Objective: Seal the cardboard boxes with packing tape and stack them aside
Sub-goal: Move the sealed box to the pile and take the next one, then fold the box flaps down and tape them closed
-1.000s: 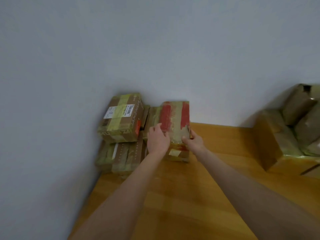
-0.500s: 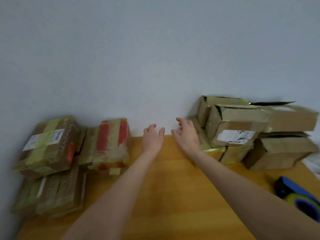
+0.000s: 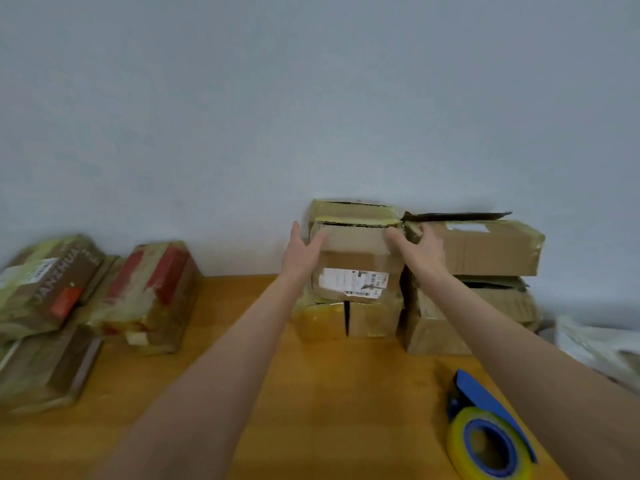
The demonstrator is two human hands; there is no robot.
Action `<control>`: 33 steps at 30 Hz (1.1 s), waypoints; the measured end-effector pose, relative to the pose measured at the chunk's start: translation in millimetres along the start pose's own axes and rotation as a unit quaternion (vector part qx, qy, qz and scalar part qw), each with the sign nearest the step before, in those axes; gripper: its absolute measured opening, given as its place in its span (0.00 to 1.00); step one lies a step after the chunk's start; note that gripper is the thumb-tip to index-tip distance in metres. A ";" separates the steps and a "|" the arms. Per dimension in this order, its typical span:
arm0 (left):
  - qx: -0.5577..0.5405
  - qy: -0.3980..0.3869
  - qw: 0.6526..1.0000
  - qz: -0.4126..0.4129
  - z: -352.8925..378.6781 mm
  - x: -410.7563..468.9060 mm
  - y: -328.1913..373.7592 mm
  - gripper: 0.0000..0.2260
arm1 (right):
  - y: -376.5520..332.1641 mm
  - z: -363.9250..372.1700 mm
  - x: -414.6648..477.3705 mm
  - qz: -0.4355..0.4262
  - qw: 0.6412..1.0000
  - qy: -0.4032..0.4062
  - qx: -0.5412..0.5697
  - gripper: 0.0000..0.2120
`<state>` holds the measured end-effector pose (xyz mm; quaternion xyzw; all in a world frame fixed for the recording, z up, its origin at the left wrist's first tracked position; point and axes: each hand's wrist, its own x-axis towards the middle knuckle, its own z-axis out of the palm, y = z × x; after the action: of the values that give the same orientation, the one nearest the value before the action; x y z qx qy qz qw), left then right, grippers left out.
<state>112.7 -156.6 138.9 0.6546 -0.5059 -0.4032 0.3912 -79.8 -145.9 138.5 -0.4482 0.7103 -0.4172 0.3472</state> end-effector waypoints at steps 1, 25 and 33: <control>-0.010 0.000 1.000 -0.003 5.6 -3.0 3.4 0.32 | -0.9 -3.5 -0.6 -0.020 0.999 -0.022 0.019 0.38; 0.146 0.016 0.988 0.036 78.7 -188.7 -131.4 0.23 | 164.7 -58.9 -135.9 -0.077 0.969 -0.073 -0.224 0.11; 0.149 -0.036 0.987 0.056 97.2 -224.4 -158.5 0.33 | 205.7 -80.5 -143.2 -0.109 0.961 -0.118 -0.223 0.11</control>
<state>41.2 81.5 -13.1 0.6609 -0.6100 -0.3245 0.2929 -169.8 60.8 2.7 -0.6348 0.6866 -0.2274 0.2719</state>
